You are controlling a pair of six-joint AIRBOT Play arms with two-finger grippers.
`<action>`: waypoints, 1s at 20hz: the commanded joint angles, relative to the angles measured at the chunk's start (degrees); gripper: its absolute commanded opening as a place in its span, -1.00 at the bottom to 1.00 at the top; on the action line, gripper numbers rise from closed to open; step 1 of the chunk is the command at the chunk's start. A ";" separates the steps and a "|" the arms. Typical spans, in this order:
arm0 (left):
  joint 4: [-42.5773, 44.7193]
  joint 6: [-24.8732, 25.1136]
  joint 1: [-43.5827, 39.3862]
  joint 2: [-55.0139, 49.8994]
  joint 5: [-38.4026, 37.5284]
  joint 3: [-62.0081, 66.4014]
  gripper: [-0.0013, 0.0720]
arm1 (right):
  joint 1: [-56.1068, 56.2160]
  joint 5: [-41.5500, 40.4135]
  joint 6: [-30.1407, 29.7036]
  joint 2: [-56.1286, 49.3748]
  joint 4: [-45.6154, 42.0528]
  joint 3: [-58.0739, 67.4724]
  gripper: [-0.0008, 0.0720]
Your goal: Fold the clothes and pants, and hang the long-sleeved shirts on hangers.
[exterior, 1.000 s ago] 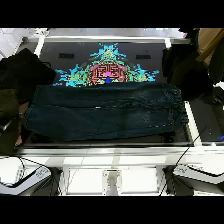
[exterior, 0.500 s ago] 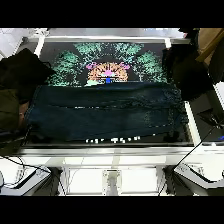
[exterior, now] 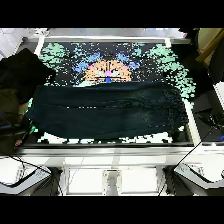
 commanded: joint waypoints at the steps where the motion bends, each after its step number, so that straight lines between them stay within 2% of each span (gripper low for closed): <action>1: 12.72 -6.34 -0.42 -0.20 -16.70 11.02 -0.92 | -0.04 1.73 -0.04 0.04 0.68 -0.04 0.03; 3: 21.07 -9.62 -0.42 -0.20 -22.69 14.75 -0.92 | -0.04 1.66 -0.04 0.02 0.68 -0.07 0.03; 5: 23.45 -9.99 -0.42 -0.61 -24.06 14.47 -0.91 | -0.04 1.66 -0.04 0.02 0.70 -0.07 0.03; 6: 23.06 -9.70 -0.44 -1.22 -24.81 14.45 -0.75 | -0.04 1.73 -0.02 0.02 0.74 -0.07 0.03; 7: 22.49 -8.28 -0.81 -1.79 -25.05 14.45 0.05 | -0.04 1.79 -0.02 0.02 0.79 -0.07 0.03; 8: 21.92 -5.81 -1.18 -2.23 -24.92 14.47 1.00 | -0.04 1.88 -0.02 0.02 0.79 -0.07 0.03; 16: 22.16 -5.33 0.79 -1.86 -19.19 11.58 0.95 | -0.07 3.96 -1.77 0.04 -1.18 -0.07 0.03; 19: 21.68 -6.27 6.40 2.14 -11.23 0.17 0.93 | -0.07 5.14 -2.62 0.04 -4.28 -0.09 0.03; 20: 20.26 -8.24 8.87 4.52 -6.43 -3.63 0.75 | -0.07 5.64 -3.02 0.11 -4.92 -0.17 0.03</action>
